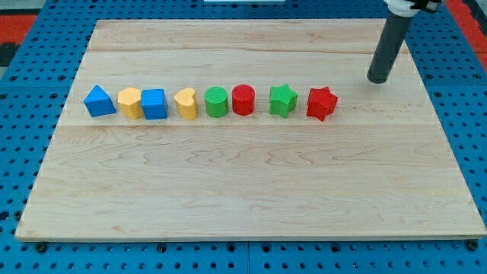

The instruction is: Move green star towards top left of the board

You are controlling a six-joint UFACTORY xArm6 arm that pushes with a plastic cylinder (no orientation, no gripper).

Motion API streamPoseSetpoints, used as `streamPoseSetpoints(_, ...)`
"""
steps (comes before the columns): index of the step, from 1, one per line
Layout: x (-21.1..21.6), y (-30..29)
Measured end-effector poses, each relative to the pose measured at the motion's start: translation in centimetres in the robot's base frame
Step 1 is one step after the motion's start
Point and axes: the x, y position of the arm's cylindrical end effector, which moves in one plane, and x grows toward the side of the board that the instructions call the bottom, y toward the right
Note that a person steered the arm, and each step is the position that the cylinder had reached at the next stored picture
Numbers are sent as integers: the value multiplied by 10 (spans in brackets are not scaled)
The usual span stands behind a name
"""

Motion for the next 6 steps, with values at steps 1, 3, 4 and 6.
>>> streamPoseSetpoints(1,36,0)
streamPoseSetpoints(3,86,-86)
streamPoseSetpoints(4,76,-115)
streamPoseSetpoints(6,3,-198)
